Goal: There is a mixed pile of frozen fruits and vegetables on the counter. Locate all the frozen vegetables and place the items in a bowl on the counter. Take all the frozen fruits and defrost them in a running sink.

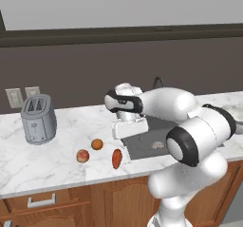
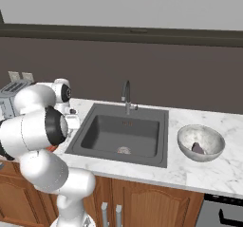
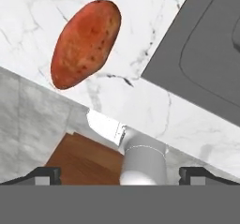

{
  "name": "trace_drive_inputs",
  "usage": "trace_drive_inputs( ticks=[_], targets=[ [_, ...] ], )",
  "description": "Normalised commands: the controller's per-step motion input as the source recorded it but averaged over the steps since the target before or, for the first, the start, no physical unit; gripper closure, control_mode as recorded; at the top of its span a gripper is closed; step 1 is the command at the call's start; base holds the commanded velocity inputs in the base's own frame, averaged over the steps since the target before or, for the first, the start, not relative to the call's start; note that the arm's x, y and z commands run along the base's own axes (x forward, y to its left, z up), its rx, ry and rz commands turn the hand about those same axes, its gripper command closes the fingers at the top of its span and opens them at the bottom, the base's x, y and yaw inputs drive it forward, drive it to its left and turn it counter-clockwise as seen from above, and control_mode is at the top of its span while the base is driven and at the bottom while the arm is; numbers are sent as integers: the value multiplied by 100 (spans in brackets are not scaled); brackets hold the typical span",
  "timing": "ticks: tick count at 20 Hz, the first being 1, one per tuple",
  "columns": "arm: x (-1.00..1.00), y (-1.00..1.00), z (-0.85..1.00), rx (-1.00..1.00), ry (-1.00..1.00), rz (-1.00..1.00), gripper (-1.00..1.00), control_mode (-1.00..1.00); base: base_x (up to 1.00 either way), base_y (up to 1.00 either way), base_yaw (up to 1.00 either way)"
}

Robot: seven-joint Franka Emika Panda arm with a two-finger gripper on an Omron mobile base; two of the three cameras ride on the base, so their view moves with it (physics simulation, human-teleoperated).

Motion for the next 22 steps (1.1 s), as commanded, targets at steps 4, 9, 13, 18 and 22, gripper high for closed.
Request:
trace_drive_inputs(
  ticks=[4,9,13,18,22],
  targets=[
    [-4,61,-20,-1,4,1,-100,-100,0,0,0],
    [4,39,-26,0,-1,-2,-100,-100,0,0,0],
    [19,25,-20,1,-6,-9,-100,-100,0,0,0],
    [29,23,-30,2,-7,-10,-100,-100,0,0,0],
    [41,7,-32,-2,-5,-9,-100,-100,0,0,0]
  ],
)
